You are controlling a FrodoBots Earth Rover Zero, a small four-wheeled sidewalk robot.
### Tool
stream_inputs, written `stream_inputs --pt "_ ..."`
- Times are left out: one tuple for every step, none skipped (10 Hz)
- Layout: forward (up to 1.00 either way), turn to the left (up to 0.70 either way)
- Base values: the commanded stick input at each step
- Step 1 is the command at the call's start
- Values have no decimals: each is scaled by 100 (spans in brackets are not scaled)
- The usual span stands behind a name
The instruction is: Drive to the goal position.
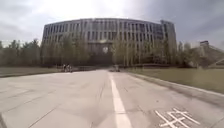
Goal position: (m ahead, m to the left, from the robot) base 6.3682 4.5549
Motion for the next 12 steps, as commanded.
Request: stream_inputs --pt "70 0" --pt "70 0" --pt "70 0" --pt "70 0" --pt "70 0" --pt "70 0" --pt "70 0" --pt "70 0" --pt "70 0" --pt "70 0" --pt "70 0" --pt "70 0"
